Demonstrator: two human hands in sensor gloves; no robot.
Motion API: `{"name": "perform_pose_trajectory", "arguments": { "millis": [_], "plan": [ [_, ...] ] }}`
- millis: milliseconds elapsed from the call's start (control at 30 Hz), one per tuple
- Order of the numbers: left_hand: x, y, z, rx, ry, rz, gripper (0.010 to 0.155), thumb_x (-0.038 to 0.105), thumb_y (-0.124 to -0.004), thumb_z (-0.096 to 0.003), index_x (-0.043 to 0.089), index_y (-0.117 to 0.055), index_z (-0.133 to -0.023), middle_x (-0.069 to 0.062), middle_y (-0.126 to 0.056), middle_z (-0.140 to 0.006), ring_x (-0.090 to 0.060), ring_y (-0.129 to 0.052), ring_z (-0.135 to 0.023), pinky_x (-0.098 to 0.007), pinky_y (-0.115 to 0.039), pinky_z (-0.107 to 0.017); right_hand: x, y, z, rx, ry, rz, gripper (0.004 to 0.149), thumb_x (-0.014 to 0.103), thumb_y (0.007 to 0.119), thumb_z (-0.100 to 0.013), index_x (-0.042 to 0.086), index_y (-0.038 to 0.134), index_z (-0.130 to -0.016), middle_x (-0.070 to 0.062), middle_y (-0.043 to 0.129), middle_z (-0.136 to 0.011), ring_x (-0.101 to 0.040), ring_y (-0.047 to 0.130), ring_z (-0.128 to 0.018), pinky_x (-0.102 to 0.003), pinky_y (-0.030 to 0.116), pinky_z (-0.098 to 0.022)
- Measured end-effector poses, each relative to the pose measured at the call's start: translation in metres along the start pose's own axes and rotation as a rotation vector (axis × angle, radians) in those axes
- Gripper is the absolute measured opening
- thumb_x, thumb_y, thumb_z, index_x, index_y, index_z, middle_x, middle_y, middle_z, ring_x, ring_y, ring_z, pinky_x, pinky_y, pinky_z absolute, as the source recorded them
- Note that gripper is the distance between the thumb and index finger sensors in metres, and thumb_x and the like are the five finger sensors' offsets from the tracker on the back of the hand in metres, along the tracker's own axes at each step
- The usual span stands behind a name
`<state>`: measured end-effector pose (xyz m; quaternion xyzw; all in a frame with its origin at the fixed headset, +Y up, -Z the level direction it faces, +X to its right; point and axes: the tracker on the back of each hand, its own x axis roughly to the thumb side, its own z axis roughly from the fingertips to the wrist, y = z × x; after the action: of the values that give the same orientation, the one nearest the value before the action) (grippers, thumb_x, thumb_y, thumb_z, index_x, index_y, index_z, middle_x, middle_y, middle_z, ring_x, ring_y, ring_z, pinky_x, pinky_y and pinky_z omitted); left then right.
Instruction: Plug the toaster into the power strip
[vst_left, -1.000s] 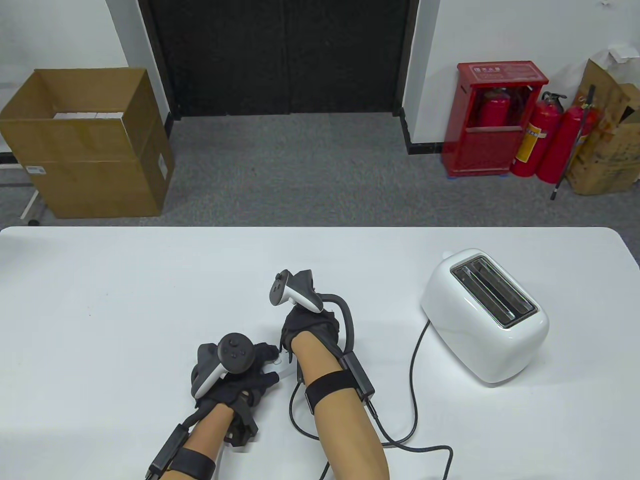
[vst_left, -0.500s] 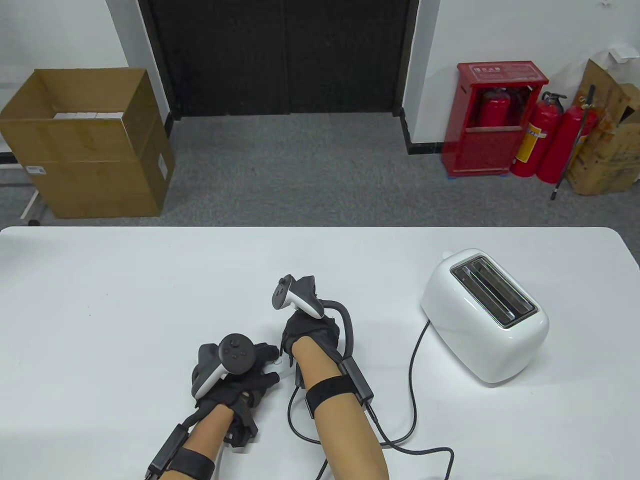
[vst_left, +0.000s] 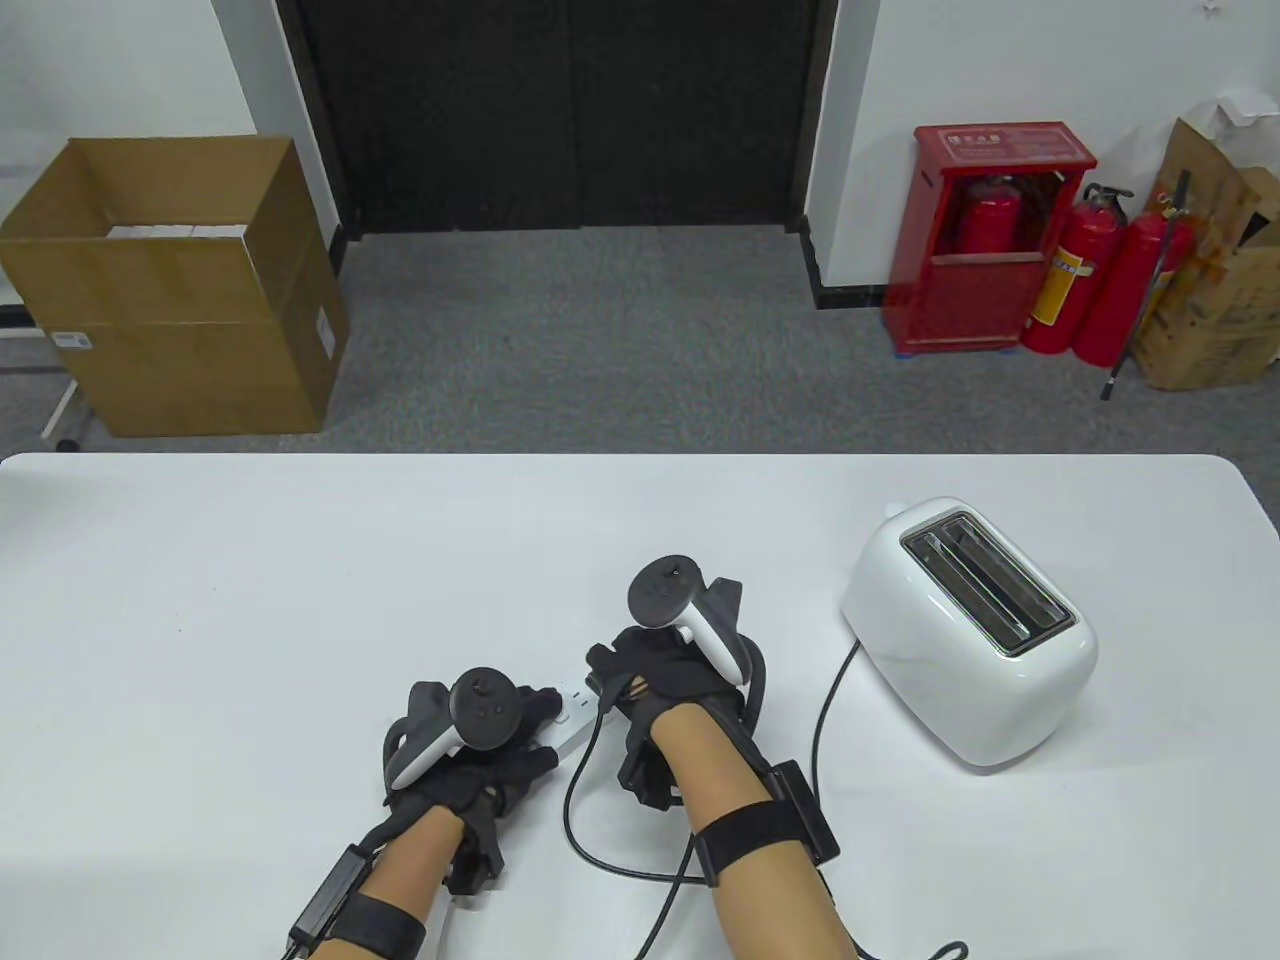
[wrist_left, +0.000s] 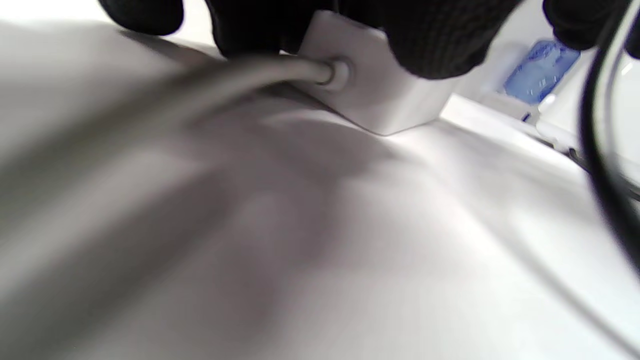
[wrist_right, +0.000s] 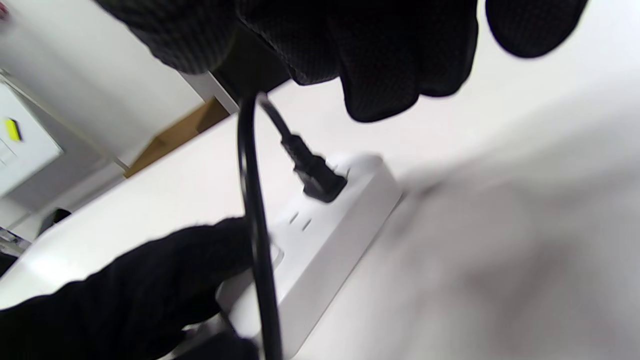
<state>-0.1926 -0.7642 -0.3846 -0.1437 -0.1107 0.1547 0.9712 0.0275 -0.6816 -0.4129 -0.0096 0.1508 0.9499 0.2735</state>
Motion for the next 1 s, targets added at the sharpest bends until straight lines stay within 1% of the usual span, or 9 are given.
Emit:
{"name": "perform_pose_trajectory", "arguments": {
  "millis": [100,233,400,433,533,633,733,867,1000],
  "plan": [
    [0.002,0.015,0.007,0.101,-0.005,-0.075,0.067,0.053,-0.076,-0.0456,0.037,-0.053,-0.107,0.002,-0.065,-0.115,-0.024,-0.074,-0.105,-0.058,-0.061,-0.074,-0.01,-0.009,0.017,-0.106,-0.067,0.042,0.063,0.05,0.072,-0.044,0.016,0.07,-0.097,-0.016,0.079,-0.094,-0.049,0.061,-0.094,-0.073,0.05,-0.062],
    [0.007,0.041,0.023,0.18,0.009,-0.124,0.069,0.057,-0.072,-0.0465,0.036,-0.05,-0.109,0.001,-0.058,-0.118,-0.026,-0.062,-0.111,-0.06,-0.054,-0.076,-0.027,-0.017,0.035,-0.189,-0.118,0.048,0.06,0.047,0.075,-0.044,0.017,0.073,-0.096,-0.013,0.076,-0.1,-0.045,0.049,-0.102,-0.073,0.038,-0.066],
    [0.005,0.061,0.046,0.324,-0.004,-0.226,0.076,0.063,-0.068,-0.0449,0.035,-0.044,-0.111,-0.002,-0.048,-0.122,-0.032,-0.048,-0.115,-0.067,-0.044,-0.074,-0.041,-0.01,0.05,-0.289,-0.186,0.138,0.065,0.049,0.076,-0.043,0.024,0.063,-0.102,-0.008,0.055,-0.114,-0.039,0.021,-0.108,-0.074,0.021,-0.067],
    [0.002,0.061,0.049,0.328,0.0,-0.234,0.077,0.064,-0.067,-0.0447,0.035,-0.043,-0.111,-0.002,-0.048,-0.122,-0.033,-0.048,-0.114,-0.069,-0.043,-0.073,-0.042,-0.007,0.052,-0.3,-0.206,0.155,0.066,0.049,0.076,-0.043,0.024,0.062,-0.102,-0.008,0.054,-0.114,-0.039,0.02,-0.108,-0.074,0.019,-0.066],
    [-0.005,0.055,0.053,0.276,0.048,-0.257,0.082,0.068,-0.064,-0.0438,0.034,-0.035,-0.113,-0.005,-0.042,-0.123,-0.038,-0.039,-0.115,-0.073,-0.034,-0.07,-0.046,0.004,0.054,-0.295,-0.227,0.207,0.066,0.05,0.075,-0.043,0.024,0.062,-0.102,-0.008,0.052,-0.115,-0.038,0.019,-0.108,-0.074,0.019,-0.066],
    [-0.009,0.044,0.053,0.272,0.037,-0.274,0.087,0.071,-0.061,-0.0425,0.034,-0.026,-0.113,-0.006,-0.029,-0.124,-0.041,-0.026,-0.114,-0.075,-0.026,-0.067,-0.055,0.015,0.053,-0.298,-0.25,0.226,0.069,0.052,0.074,-0.042,0.029,0.056,-0.104,-0.005,0.042,-0.118,-0.035,0.009,-0.107,-0.074,0.013,-0.065],
    [-0.01,0.037,0.052,0.244,0.039,-0.284,0.09,0.073,-0.058,-0.0415,0.034,-0.018,-0.112,-0.006,-0.019,-0.124,-0.042,-0.016,-0.113,-0.076,-0.02,-0.065,-0.062,0.023,0.052,-0.257,-0.229,0.267,0.072,0.053,0.073,-0.042,0.034,0.048,-0.106,-0.002,0.03,-0.12,-0.031,0.0,-0.105,-0.072,0.008,-0.064],
    [-0.01,0.027,0.053,0.23,0.029,-0.323,0.091,0.074,-0.056,-0.041,0.034,-0.016,-0.112,-0.006,-0.014,-0.123,-0.042,-0.013,-0.112,-0.077,-0.018,-0.064,-0.068,0.03,0.052,-0.207,-0.221,0.276,0.072,0.054,0.072,-0.042,0.035,0.046,-0.107,-0.002,0.028,-0.12,-0.031,-0.001,-0.104,-0.071,0.006,-0.063],
    [-0.01,0.025,0.055,0.23,0.02,-0.324,0.092,0.074,-0.056,-0.0408,0.033,-0.015,-0.112,-0.006,-0.012,-0.123,-0.042,-0.012,-0.112,-0.077,-0.017,-0.063,-0.069,0.031,0.054,-0.207,-0.235,0.275,0.072,0.055,0.072,-0.042,0.035,0.045,-0.107,-0.002,0.026,-0.12,-0.03,-0.003,-0.104,-0.071,0.006,-0.063]
  ]
}}
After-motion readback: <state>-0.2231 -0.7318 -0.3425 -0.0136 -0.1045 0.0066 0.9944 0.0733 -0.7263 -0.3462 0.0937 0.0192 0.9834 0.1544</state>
